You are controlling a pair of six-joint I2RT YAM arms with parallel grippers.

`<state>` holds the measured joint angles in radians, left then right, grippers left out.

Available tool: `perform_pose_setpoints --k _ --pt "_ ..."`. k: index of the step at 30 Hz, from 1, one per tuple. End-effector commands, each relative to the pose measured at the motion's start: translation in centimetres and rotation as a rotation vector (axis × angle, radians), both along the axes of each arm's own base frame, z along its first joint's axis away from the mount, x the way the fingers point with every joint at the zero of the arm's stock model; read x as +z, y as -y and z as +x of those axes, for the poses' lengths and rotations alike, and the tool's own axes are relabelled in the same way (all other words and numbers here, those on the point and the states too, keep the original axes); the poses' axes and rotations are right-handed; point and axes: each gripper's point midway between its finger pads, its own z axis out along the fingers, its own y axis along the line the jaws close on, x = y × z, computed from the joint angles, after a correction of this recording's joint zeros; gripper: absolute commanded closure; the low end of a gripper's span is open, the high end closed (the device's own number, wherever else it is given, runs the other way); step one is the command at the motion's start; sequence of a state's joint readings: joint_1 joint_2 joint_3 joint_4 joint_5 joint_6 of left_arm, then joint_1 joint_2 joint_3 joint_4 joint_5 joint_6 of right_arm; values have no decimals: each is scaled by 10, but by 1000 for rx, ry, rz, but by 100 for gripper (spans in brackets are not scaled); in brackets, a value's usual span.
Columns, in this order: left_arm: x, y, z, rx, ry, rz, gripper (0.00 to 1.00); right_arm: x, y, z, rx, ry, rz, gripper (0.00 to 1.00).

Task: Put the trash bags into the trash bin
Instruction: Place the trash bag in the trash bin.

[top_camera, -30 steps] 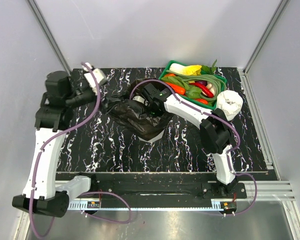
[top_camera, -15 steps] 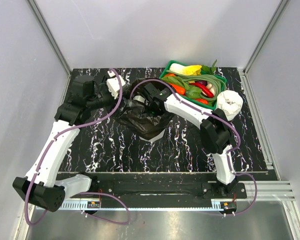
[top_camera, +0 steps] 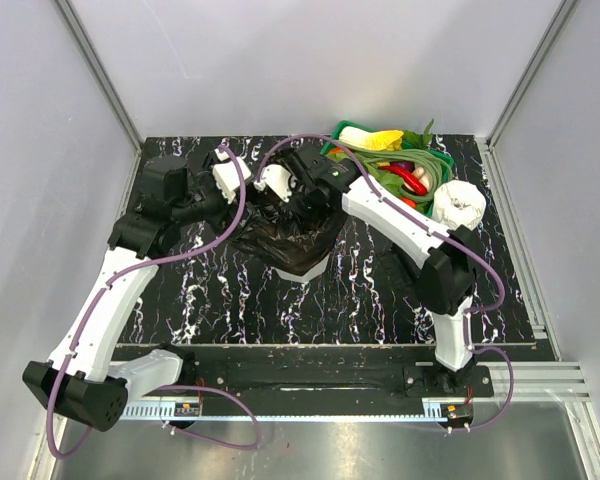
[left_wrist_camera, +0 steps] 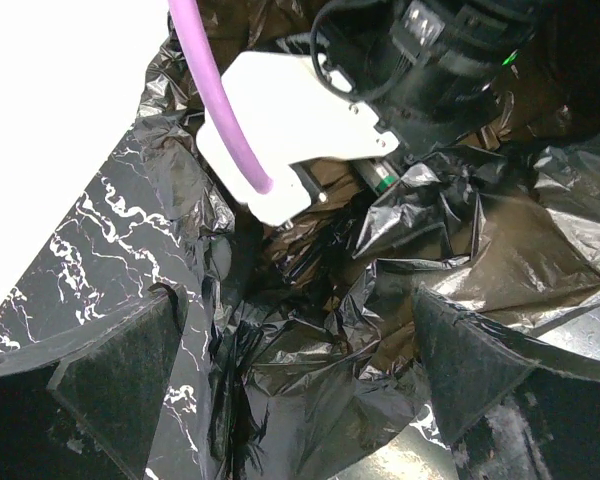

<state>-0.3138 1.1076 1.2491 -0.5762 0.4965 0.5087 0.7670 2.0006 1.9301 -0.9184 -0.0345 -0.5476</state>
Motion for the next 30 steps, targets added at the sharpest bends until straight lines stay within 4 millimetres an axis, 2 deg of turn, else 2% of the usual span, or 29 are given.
perform_pose_setpoints --k 1,6,12,16,21,30 --pt "-6 0 -1 -14 -15 22 1 55 5 0 -11 99 58 0" --pt "5 5 -1 -28 -11 0 1 59 6 1 -25 102 72 0" --pt "27 15 -4 -72 2 -54 1 59 -4 -1 -36 22 174 0" --pt "37 19 -9 -110 8 -71 1 67 -6 1 -37 6 200 0" --pt "36 19 -12 -123 8 -53 1 81 -1 3 -38 29 190 0" --pt "18 17 -17 -145 -11 -12 1 103 7 5 -48 74 185 0"
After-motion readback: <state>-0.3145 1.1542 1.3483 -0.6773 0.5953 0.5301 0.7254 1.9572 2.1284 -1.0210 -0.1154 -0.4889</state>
